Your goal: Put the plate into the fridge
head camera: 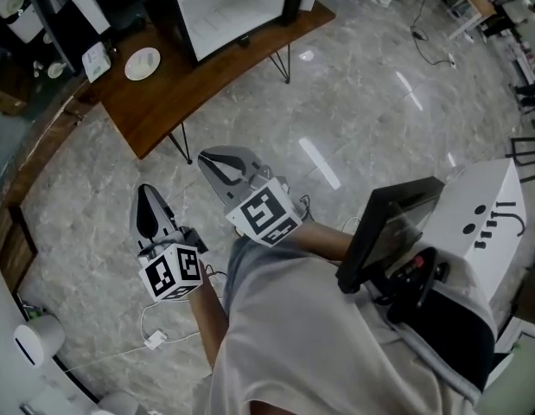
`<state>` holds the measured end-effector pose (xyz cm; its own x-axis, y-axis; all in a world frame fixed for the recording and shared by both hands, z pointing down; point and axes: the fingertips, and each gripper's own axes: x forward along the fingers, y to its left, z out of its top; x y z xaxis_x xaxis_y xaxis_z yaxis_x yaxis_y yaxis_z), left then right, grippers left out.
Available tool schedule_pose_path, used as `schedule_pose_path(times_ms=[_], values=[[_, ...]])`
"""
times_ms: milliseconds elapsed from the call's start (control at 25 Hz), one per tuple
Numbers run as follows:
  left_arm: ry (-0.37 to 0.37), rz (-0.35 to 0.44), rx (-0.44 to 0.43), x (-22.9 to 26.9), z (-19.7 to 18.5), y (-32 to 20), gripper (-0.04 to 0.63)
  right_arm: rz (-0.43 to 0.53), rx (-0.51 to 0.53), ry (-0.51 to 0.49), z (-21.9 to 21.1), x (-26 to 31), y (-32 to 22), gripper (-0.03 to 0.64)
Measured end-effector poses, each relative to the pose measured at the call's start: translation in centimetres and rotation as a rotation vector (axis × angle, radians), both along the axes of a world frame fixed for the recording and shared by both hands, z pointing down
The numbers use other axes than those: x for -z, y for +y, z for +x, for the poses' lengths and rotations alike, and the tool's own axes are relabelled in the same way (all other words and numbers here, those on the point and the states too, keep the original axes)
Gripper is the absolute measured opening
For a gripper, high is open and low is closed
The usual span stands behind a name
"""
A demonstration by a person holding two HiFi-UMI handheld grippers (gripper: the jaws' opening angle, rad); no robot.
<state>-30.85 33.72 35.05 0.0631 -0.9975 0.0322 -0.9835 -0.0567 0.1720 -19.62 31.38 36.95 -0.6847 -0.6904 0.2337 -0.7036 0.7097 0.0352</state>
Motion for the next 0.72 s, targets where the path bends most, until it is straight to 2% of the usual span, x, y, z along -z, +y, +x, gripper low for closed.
schedule_pose_path(times_ms=[200,400,560,720], values=[[0.012,-0.003,0.013,-0.3,-4.1,-2.2,0.018,-0.009,0.015,0.024,-3.8,-0.7,-2.2,0.018],[0.013,-0.016,0.006,-1.5,-6.6,-6.4,0.018,-0.027,0.022,0.041,-6.7,-2.4,-6.6,0.018],[-0.010,-0.033,-0.006,-3.0,-9.1,-14.1,0.020,-0.038,0.035,0.046,-9.6,-4.4,-14.1,0.018],[-0.042,-0.042,-0.033,-2.5,-11.0,-21.0,0.019,-0.033,0.053,0.055,-12.1,-4.2,-20.2,0.018]])
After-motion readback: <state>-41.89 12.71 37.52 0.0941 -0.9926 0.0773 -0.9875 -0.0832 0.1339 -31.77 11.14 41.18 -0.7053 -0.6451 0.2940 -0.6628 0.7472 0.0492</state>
